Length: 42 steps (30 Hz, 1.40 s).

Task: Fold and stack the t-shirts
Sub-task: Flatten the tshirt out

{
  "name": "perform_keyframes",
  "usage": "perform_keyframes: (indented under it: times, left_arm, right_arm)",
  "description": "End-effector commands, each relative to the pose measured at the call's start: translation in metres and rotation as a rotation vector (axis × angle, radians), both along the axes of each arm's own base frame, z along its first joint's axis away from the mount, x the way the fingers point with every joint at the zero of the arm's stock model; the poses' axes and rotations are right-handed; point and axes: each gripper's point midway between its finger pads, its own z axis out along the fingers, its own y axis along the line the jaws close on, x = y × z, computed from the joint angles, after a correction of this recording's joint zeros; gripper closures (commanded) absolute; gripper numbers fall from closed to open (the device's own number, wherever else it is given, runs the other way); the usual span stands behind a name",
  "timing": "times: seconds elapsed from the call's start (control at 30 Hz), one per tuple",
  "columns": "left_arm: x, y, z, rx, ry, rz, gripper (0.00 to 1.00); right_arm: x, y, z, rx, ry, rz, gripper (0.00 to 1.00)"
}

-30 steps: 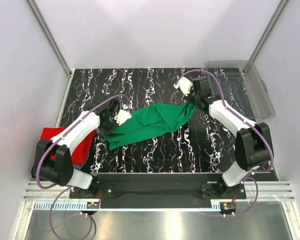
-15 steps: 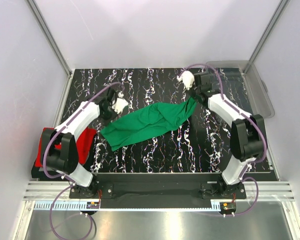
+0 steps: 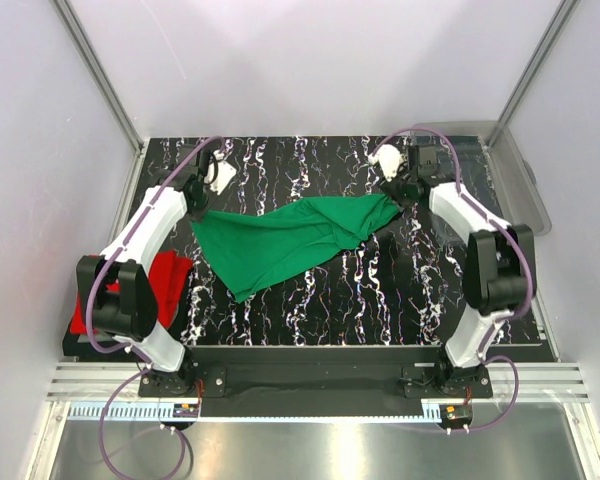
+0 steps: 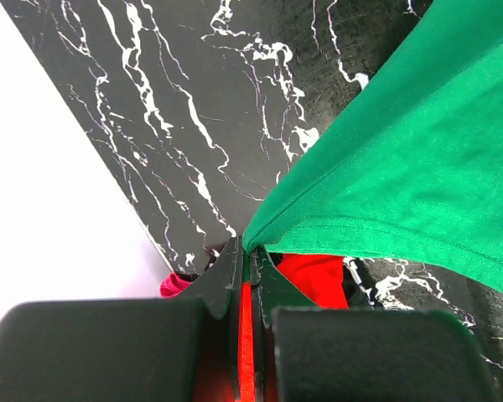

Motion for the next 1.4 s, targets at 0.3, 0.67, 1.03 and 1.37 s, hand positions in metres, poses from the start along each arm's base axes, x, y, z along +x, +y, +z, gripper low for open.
perform_keyframes:
  times: [0.3, 0.67, 1.03, 1.37]
  left_arm:
    - [0.011, 0.002, 0.006, 0.009, -0.031, 0.033, 1.00]
    - [0.004, 0.002, -0.002, 0.003, -0.009, 0.040, 1.00]
    - [0.003, -0.001, -0.009, -0.013, 0.009, 0.037, 1.00]
    - [0.008, -0.002, -0.009, -0.015, 0.007, 0.040, 1.00]
  right_arm:
    - [-0.108, 0.126, 0.003, 0.116, 0.102, 0.660, 0.47]
    - [-0.084, 0.140, -0.023, 0.046, 0.093, 0.643, 0.44]
    - [-0.055, 0.145, -0.015, 0.018, 0.003, 0.585, 0.44]
    - [-0.051, 0.147, -0.027, -0.001, 0.054, 0.584, 0.44]
